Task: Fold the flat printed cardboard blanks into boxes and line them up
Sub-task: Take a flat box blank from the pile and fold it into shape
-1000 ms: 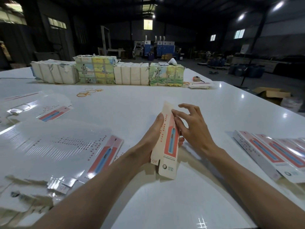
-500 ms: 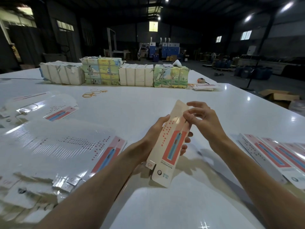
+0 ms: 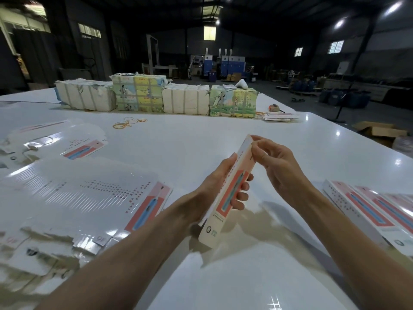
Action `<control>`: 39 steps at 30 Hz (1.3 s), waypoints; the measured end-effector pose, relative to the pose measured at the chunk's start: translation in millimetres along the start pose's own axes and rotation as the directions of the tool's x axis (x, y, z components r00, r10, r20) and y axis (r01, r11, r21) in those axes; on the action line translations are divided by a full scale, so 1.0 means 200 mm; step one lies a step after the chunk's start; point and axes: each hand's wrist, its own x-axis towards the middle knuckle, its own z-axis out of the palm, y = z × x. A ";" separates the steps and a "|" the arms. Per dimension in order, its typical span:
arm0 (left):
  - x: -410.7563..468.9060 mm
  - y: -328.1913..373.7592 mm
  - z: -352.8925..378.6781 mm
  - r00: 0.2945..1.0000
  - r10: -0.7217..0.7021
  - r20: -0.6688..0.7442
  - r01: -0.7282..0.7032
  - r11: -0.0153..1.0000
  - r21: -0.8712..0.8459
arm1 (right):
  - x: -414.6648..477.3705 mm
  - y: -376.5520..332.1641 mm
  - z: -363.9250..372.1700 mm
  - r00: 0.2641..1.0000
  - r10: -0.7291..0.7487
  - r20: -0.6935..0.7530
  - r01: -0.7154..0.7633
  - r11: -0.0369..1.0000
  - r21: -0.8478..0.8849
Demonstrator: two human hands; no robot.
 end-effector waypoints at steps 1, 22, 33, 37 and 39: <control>0.00 -0.01 -0.01 0.999 0.024 -0.025 -0.026 0.998 -0.053 | -0.01 0.01 0.02 1.000 -0.001 -0.013 0.001 1.000 -0.007; 0.01 -0.01 0.02 0.918 0.350 -0.185 -0.299 0.919 0.256 | -0.06 0.03 0.09 0.999 -0.029 0.043 0.038 0.976 -0.213; 0.01 -0.03 0.00 0.929 0.320 -0.185 -0.284 0.938 0.198 | -0.05 0.07 0.09 0.993 0.014 0.115 0.019 0.960 -0.279; 0.01 -0.02 0.00 0.946 0.293 -0.141 -0.247 0.930 0.271 | -0.03 0.06 0.07 0.995 0.033 -0.091 -0.046 0.989 -0.142; 0.01 -0.03 0.01 0.959 0.270 -0.085 -0.234 0.924 0.303 | -0.02 0.06 0.05 0.992 0.053 -0.114 -0.071 0.985 -0.157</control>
